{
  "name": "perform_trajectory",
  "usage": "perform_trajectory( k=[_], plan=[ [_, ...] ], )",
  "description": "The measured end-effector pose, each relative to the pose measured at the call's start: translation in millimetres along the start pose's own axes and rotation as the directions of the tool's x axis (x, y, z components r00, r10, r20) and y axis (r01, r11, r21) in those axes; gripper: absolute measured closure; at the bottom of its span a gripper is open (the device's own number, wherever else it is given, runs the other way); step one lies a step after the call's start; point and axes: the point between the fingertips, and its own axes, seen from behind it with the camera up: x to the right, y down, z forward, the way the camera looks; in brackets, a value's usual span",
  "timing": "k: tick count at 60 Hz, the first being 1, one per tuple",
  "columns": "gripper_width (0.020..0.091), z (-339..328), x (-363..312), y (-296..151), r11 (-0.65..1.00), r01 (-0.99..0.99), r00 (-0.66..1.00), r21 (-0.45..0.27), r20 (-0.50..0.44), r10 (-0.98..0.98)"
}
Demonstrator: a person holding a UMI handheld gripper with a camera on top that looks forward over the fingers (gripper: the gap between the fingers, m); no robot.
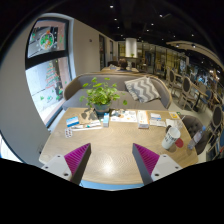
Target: Pour water
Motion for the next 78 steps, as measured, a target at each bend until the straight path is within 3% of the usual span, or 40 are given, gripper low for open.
perform_trajectory(
  k=[9, 10, 12, 27, 43, 57, 65, 78],
  plan=[
    [0.0252, -3, 49, 2, 0.999, -0.046, 0.999, 0.006, -0.013, 0.046],
    [0.0253, -1, 24, 2, 0.999, -0.051, 0.998, 0.006, -0.019, 0.052],
    [0.0253, -6, 67, 4, 0.999, -0.053, 0.998, 0.006, -0.014, 0.053],
    [0.0255, 0, 209, 43, 0.993, -0.114, 0.992, 0.036, -0.052, 0.116],
    [0.0255, 20, 411, 108, 0.981, -0.184, 0.964, 0.051, -0.183, 0.191],
    [0.0252, 73, 553, 118, 0.973, -0.2, 0.939, 0.119, -0.26, 0.225],
    [0.0255, 116, 601, 117, 0.972, -0.199, 0.931, 0.129, -0.284, 0.228],
    [0.0264, 170, 616, 107, 0.97, -0.177, 0.943, 0.164, -0.254, 0.215]
  ],
)
